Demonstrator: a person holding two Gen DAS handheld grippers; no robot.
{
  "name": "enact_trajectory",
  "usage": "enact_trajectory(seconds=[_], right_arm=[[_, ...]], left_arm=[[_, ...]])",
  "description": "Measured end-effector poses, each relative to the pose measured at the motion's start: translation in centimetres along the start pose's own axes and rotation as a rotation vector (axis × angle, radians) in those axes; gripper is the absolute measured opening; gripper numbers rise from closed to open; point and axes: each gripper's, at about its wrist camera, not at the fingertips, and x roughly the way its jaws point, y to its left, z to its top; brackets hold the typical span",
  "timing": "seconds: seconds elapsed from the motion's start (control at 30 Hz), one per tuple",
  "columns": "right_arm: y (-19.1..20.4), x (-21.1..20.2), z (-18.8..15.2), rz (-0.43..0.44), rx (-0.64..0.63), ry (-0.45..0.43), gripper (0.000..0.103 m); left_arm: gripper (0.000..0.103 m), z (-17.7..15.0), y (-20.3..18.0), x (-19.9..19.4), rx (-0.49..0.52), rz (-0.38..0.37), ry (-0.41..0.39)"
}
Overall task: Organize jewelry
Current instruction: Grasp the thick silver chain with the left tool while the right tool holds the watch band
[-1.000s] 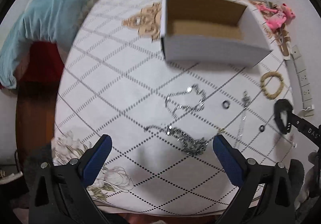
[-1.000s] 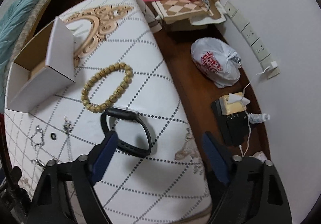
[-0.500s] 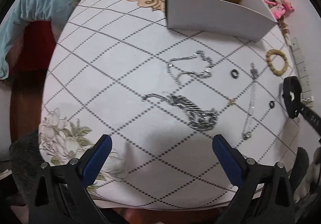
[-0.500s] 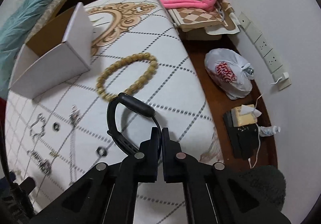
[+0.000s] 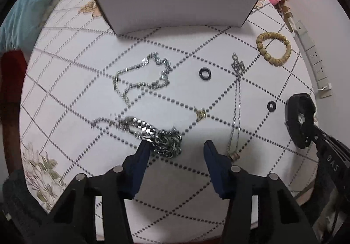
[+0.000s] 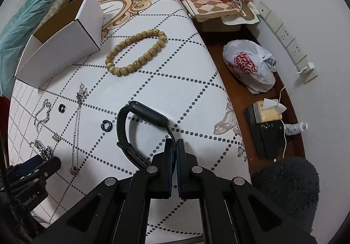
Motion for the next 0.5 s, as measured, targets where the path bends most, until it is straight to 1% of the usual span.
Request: enact_trajectory(seconds=[0.03,0.07,0.1,0.13,0.2,0.3,0.37,0.5], right_arm=[[0.1,0.0,0.1,-0.001,-0.003,0.000,0.003],[0.1,0.0,0.1,-0.002,-0.005,-0.001,0.003],[0.2,0.0,0.2,-0.005,-0.008,-0.002,0.003],[0.2,0.0,0.2,-0.004,-0.007,-0.004,0.003],[0.3,0.0,0.2,-0.004,-0.007,-0.005,0.003],[0.3,0.0,0.3,-0.003,-0.012,-0.005,0.003],[0.5,-0.1,0.5,0.001,-0.015,-0.004,0.003],[1.1,-1.0,0.5,0.026,-0.015,-0.019,0.003]], left_arm=[[0.043,0.0,-0.2,0.0,0.009,0.008,-0.007],[0.040,0.4,0.4,0.5,0.013,0.014,-0.015],[0.033,0.6,0.5,0.5,0.018,0.017,-0.025],[0.023,0.7,0.5,0.5,0.022,0.016,-0.037],[0.012,1.0,1.0,0.4,0.021,0.007,-0.048],[0.010,1.4,1.7,0.2,0.001,-0.027,-0.053],[0.005,1.3,2.7,-0.6,-0.007,-0.042,-0.069],[0.005,1.0,3.5,-2.8,-0.011,-0.079,-0.104]])
